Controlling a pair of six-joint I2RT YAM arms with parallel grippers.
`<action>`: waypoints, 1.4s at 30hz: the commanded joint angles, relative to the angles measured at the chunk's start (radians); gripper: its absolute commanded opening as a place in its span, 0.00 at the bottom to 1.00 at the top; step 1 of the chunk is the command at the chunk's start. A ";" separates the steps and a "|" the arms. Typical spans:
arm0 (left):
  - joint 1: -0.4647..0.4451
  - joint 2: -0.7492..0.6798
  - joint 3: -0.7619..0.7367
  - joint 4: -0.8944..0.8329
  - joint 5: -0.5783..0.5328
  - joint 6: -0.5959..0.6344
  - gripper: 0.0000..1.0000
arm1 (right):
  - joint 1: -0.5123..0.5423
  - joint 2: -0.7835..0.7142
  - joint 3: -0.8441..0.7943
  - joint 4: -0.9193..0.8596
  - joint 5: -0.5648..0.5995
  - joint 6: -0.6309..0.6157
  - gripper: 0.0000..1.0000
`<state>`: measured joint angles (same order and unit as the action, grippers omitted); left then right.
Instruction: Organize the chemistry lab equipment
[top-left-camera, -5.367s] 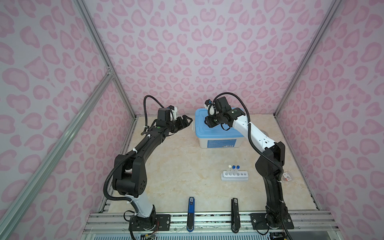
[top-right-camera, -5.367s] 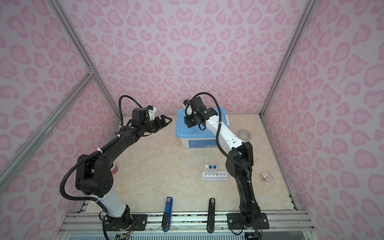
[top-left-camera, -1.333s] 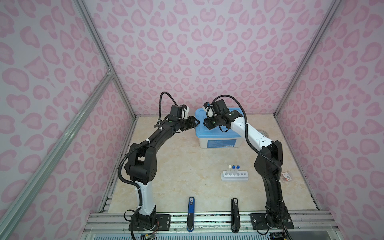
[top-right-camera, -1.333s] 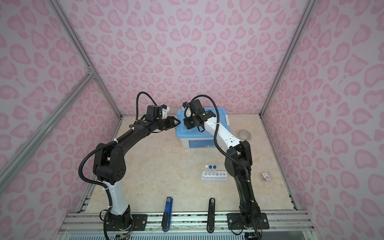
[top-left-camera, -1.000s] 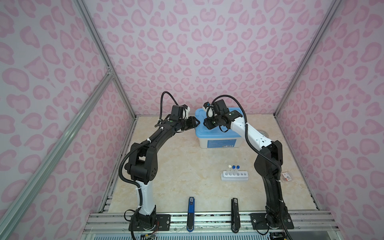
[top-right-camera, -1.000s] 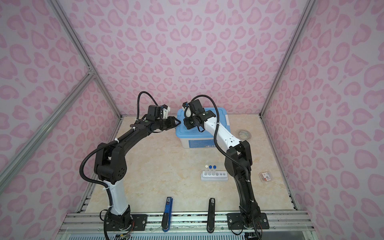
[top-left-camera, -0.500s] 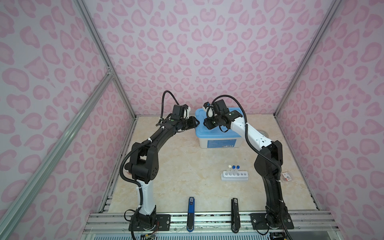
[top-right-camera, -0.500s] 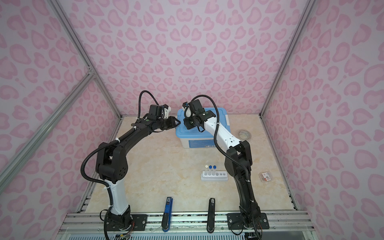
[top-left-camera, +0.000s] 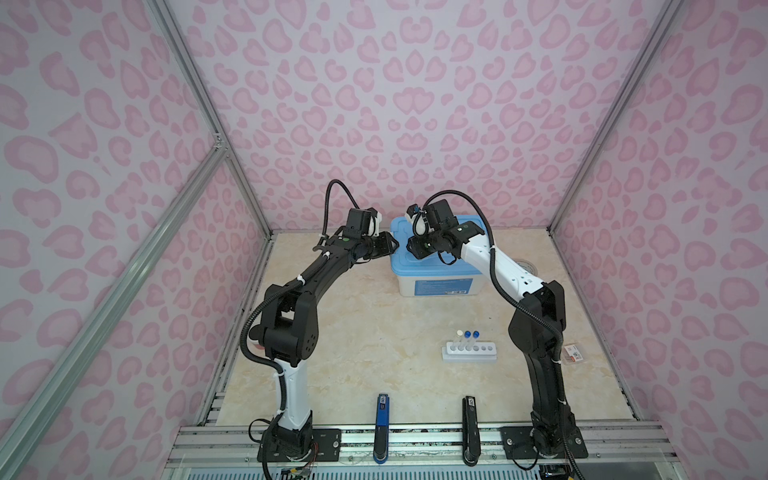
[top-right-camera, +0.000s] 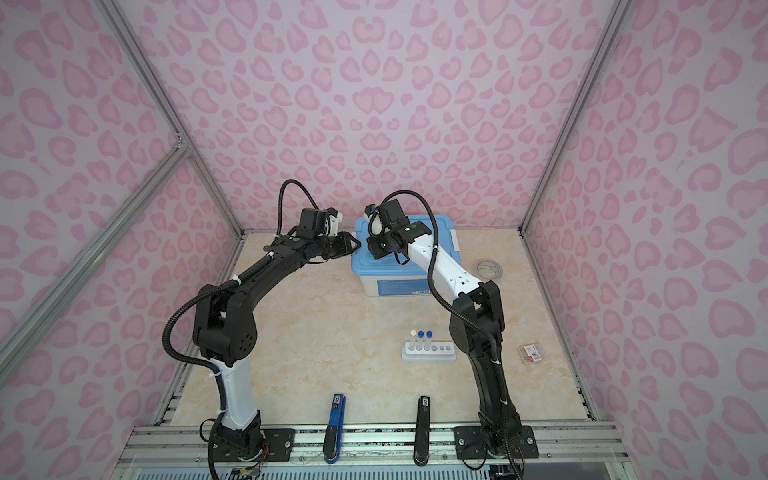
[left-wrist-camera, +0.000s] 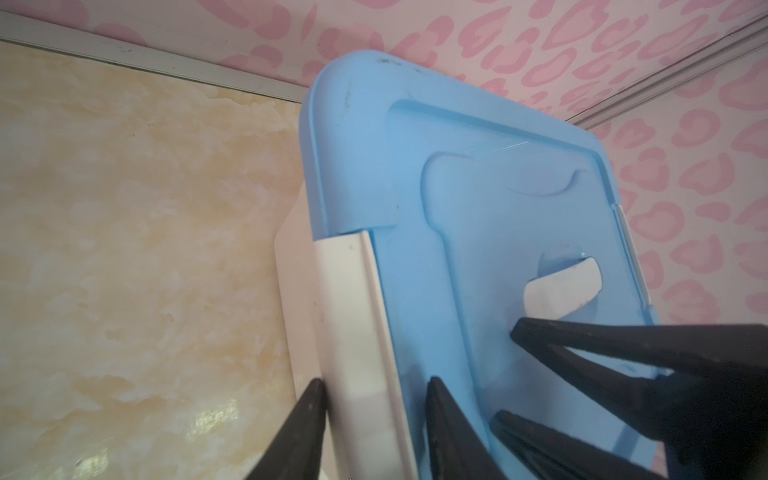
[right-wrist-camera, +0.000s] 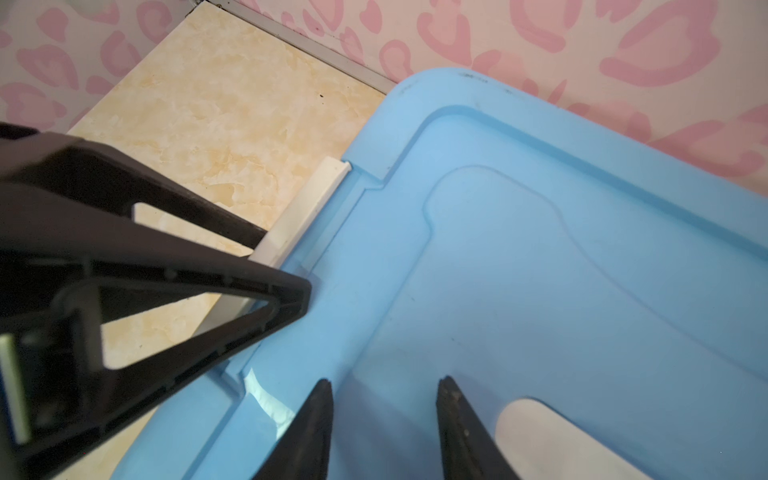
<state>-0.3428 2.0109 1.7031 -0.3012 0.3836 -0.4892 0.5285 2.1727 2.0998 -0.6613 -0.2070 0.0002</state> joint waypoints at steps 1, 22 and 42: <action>-0.009 0.015 0.011 0.007 0.034 0.021 0.41 | 0.002 0.009 -0.015 -0.055 -0.007 0.004 0.42; -0.027 0.035 0.076 -0.055 -0.010 0.037 0.40 | 0.003 -0.003 -0.043 -0.038 -0.016 0.003 0.42; -0.030 -0.013 0.108 -0.072 -0.057 0.059 0.52 | -0.005 -0.019 -0.073 -0.008 -0.025 0.006 0.42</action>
<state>-0.3714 2.0342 1.7897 -0.3870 0.3191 -0.4465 0.5236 2.1464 2.0380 -0.5953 -0.2214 -0.0029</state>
